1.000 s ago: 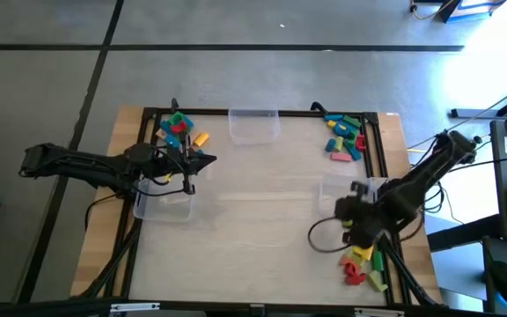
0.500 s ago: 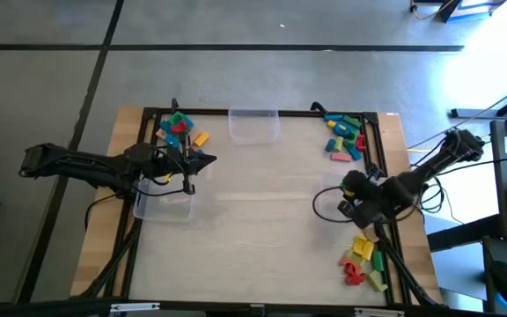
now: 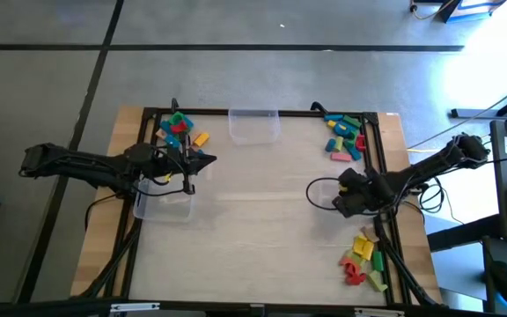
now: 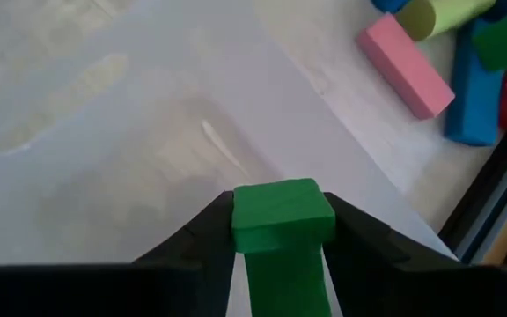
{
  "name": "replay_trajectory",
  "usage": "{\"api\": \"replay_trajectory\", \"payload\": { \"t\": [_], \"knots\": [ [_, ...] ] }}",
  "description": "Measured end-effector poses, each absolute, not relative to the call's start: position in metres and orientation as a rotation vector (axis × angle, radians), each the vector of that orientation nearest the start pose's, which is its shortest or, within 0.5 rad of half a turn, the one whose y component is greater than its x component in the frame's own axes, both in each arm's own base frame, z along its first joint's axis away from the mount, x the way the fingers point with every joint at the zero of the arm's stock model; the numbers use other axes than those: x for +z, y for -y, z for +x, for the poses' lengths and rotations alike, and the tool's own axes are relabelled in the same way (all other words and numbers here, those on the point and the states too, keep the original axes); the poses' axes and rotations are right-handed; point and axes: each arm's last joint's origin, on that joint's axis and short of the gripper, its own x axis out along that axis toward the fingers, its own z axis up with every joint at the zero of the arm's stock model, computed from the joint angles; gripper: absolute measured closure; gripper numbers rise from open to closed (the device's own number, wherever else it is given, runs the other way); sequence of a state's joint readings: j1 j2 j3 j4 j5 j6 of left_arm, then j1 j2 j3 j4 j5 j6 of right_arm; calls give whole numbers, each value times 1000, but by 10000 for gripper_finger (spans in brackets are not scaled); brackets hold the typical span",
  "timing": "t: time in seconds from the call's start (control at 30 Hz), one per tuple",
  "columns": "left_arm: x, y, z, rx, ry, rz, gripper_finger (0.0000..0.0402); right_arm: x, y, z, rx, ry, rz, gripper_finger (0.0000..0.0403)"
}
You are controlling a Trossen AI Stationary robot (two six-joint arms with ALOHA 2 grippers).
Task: Sort blocks by size
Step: Put the green arch block into the bottom right transparent bin, then put the yellow arch block into the bottom right transparent bin
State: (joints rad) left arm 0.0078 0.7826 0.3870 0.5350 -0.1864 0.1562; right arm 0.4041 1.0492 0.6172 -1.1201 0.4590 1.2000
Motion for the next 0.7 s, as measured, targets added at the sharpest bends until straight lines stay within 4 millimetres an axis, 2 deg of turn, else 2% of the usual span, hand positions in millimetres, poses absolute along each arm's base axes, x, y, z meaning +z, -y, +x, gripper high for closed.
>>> {"api": "replay_trajectory", "payload": {
  "t": [0.33, 0.47, 0.6, 0.7],
  "knots": [
    [264, -7, 177, 205, 122, 143, 398, 192, -43, 132, -774, -1200, 380, 157],
    [264, -7, 177, 205, 122, 143, 398, 213, -49, 139, -670, -1239, 438, 143],
    [264, -7, 177, 205, 121, 143, 398, 237, -57, 148, -538, -1257, 568, 143],
    [263, -7, 177, 203, 117, 132, 398, 245, -63, 151, -458, -1266, 641, 146]
  ]
}}
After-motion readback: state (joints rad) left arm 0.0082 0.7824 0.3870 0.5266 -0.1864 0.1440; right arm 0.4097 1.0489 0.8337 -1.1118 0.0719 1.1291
